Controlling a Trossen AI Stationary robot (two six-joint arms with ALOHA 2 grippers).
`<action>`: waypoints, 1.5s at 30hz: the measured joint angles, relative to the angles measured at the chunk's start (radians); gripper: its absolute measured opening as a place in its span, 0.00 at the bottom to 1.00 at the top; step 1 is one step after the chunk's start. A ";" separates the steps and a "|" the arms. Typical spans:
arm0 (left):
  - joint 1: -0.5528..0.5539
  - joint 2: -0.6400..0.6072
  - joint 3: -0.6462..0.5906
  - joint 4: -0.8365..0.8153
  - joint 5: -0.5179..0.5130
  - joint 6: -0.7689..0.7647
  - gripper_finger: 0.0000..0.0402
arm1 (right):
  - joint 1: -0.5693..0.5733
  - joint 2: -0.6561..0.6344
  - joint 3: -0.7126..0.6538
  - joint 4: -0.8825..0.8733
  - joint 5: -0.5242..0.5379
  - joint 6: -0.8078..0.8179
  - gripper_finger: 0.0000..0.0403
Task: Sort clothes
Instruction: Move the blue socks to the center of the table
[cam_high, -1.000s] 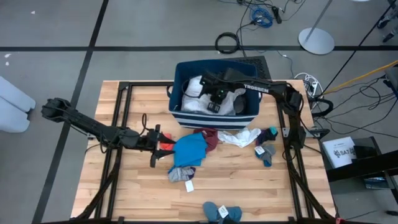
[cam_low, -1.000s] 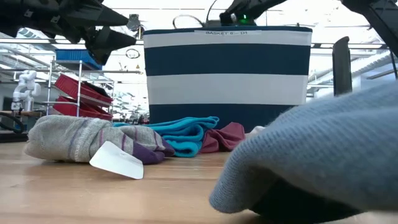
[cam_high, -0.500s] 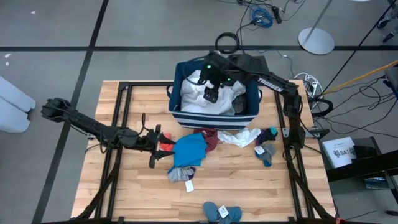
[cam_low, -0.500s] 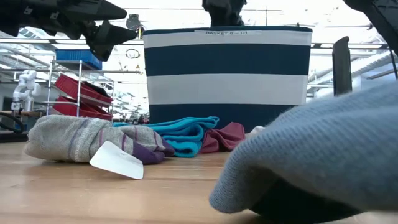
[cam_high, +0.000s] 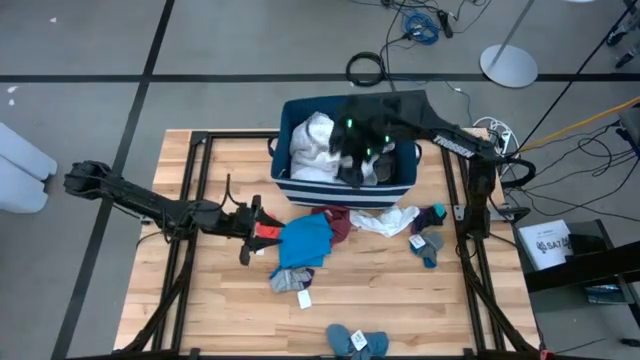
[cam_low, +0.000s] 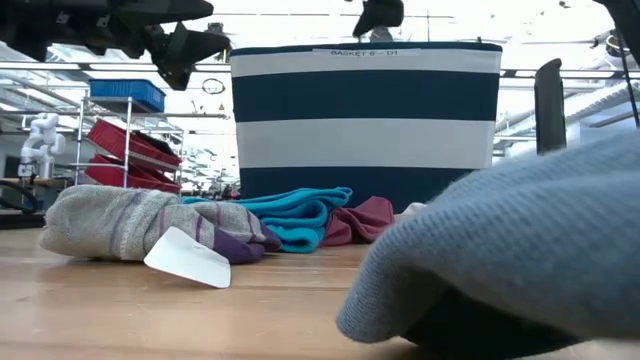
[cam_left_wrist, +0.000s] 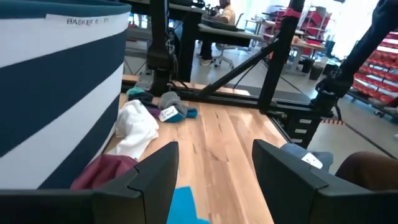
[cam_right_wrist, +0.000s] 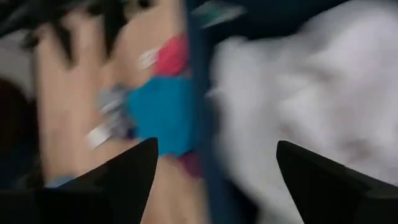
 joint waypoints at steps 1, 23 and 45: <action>0.011 0.000 0.000 0.002 0.010 0.001 0.53 | 0.032 0.000 0.000 -0.020 -0.015 0.018 0.78; 0.107 0.000 0.000 -0.002 0.171 -0.009 0.53 | 0.898 0.006 -0.417 0.237 0.237 0.791 0.78; 0.105 0.000 0.000 -0.026 0.181 -0.062 0.53 | 1.013 0.051 -0.893 0.830 0.136 0.862 0.78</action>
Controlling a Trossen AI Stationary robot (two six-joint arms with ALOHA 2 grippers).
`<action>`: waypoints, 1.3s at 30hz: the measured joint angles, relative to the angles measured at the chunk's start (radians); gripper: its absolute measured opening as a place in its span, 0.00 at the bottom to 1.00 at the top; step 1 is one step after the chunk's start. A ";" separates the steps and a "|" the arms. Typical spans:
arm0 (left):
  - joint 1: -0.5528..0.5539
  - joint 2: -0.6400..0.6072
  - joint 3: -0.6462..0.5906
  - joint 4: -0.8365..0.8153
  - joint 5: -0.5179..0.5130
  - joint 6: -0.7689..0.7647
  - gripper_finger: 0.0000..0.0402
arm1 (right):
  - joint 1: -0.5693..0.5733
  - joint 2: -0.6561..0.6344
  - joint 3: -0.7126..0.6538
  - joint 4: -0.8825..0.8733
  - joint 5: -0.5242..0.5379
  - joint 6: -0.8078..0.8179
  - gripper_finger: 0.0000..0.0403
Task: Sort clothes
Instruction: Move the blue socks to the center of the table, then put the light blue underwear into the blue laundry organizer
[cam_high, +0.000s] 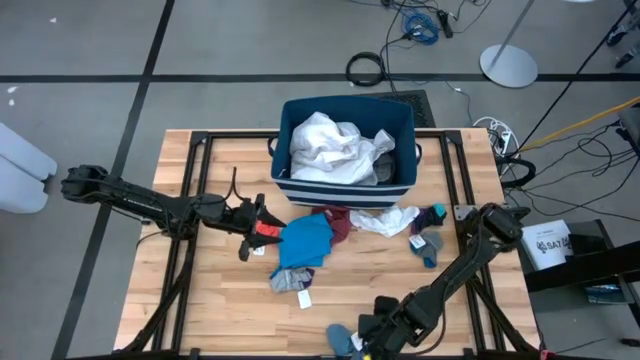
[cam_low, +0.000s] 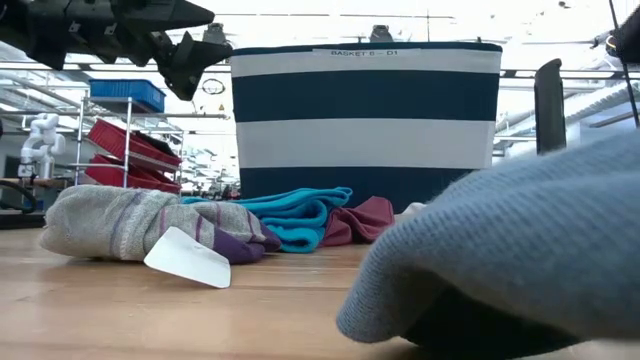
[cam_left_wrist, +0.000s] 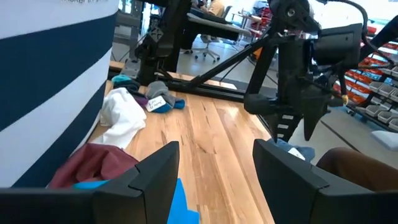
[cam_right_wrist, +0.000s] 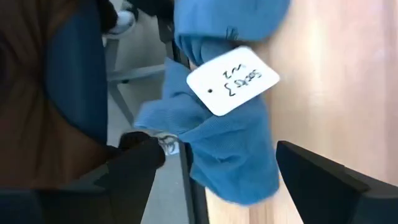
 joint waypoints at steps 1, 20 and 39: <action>0.000 0.000 0.000 -0.008 0.000 0.000 0.53 | 0.001 0.016 0.000 0.009 -0.002 -0.007 0.78; 0.000 0.000 0.000 -0.011 0.004 -0.001 0.53 | -0.202 0.109 0.002 -0.363 0.110 0.284 0.58; 0.000 0.000 0.000 -0.012 0.003 0.001 0.53 | -0.457 0.113 0.340 -0.587 0.367 -0.225 0.56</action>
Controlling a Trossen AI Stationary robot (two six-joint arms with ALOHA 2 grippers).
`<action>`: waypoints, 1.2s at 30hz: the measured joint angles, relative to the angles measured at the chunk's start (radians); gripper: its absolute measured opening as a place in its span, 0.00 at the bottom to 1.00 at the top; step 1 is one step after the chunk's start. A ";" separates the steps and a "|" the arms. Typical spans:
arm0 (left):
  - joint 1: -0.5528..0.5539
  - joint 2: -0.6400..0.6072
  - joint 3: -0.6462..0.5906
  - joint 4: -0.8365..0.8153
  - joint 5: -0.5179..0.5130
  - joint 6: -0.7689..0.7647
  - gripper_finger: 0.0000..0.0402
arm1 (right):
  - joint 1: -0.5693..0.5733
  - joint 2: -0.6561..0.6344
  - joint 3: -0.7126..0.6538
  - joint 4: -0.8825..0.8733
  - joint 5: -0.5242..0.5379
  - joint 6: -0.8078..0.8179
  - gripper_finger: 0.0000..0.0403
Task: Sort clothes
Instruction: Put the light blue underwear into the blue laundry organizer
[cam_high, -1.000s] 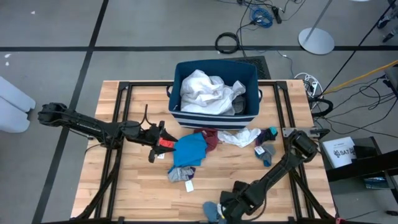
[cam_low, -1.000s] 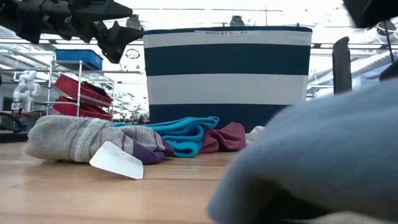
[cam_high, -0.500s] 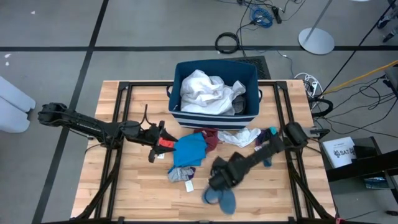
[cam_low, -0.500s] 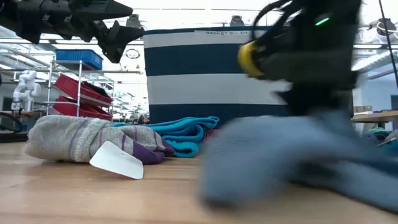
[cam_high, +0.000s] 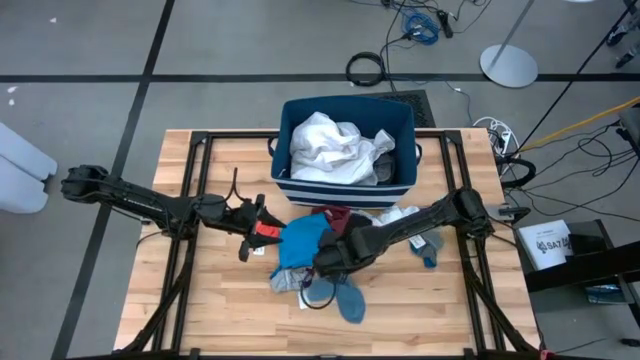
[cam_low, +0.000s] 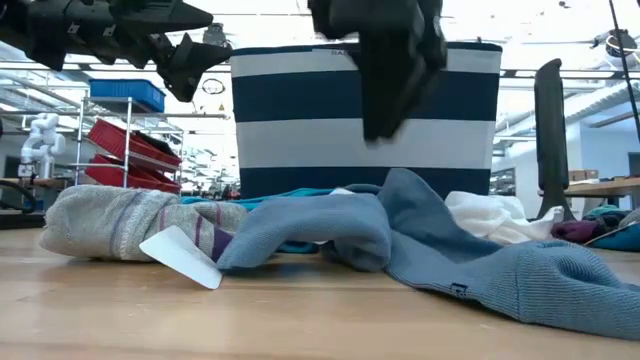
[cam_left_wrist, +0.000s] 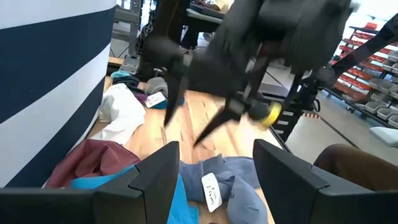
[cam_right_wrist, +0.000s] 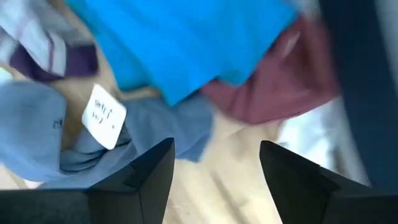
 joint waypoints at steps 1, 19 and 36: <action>0.000 0.000 0.000 -0.001 0.000 0.000 0.53 | 0.000 -0.001 0.039 -0.039 0.021 -0.013 0.56; -0.001 0.000 0.000 -0.051 0.002 -0.029 0.53 | 0.013 -0.116 -0.269 -0.147 0.038 0.011 0.56; -0.027 0.000 0.000 -0.080 0.001 -0.053 0.53 | 0.015 -0.194 -0.635 1.020 0.148 -0.475 0.56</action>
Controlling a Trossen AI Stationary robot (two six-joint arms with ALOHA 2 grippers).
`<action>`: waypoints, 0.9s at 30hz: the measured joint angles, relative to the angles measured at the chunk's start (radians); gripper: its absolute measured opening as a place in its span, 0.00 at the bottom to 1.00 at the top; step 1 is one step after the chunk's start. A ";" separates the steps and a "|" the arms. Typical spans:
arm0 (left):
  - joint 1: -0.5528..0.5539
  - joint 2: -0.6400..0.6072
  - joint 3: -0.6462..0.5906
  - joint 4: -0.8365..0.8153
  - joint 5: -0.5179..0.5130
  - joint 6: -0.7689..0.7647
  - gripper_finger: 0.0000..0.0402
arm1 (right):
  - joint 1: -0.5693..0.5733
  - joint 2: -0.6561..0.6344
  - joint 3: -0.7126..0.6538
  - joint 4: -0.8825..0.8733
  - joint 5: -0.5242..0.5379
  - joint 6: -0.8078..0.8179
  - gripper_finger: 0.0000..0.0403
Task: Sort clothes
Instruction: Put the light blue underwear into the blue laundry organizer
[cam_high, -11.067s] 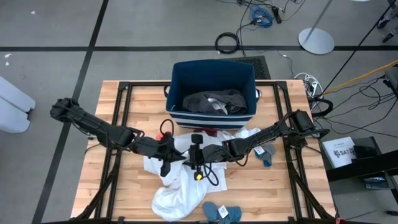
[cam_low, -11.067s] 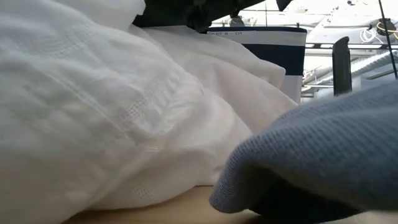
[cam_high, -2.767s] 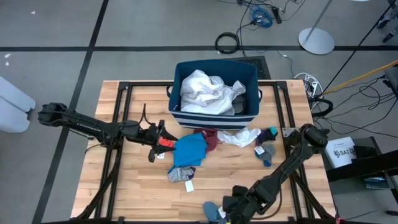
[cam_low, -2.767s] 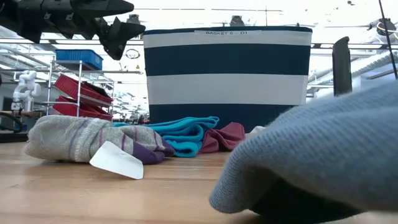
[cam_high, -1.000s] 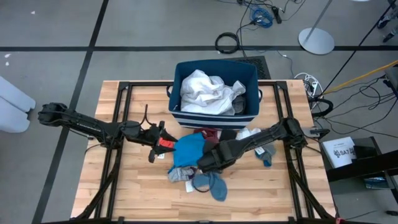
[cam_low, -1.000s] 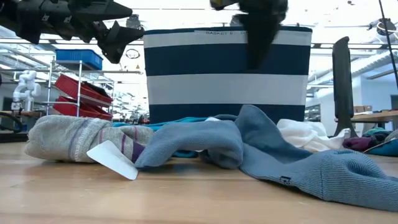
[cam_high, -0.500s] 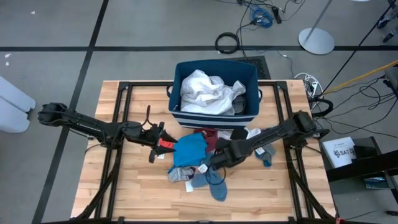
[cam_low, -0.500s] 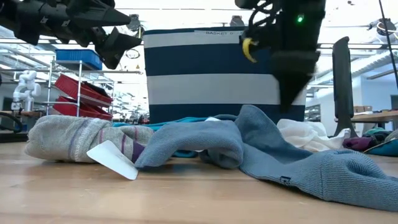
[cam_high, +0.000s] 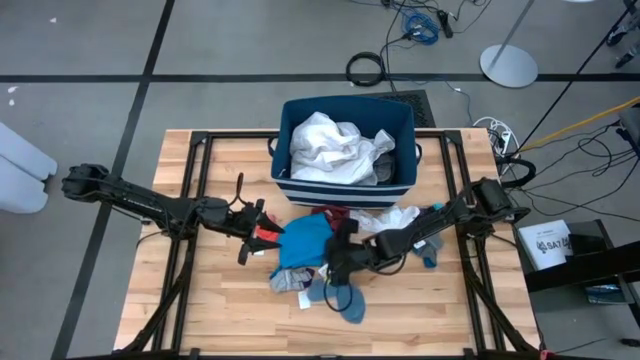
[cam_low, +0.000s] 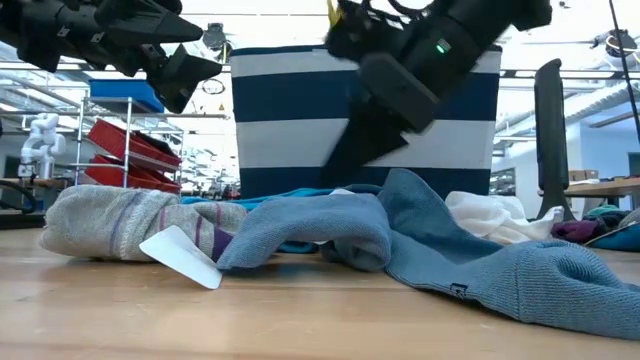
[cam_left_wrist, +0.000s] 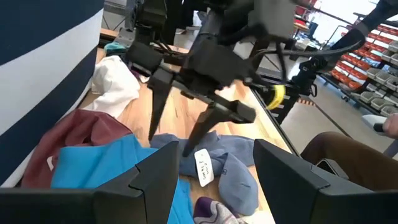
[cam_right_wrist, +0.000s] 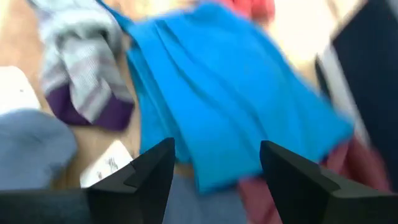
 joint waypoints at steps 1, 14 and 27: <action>0.000 0.000 0.000 0.000 0.000 0.000 0.53 | 0.003 0.005 0.014 0.014 -0.001 -0.048 0.56; 0.001 0.000 0.000 0.002 0.000 0.010 0.53 | -0.050 0.068 0.190 0.006 -0.140 -0.297 0.56; 0.001 0.000 0.000 -0.024 0.000 0.020 0.53 | -0.096 0.287 0.297 -0.126 -0.193 -0.309 0.56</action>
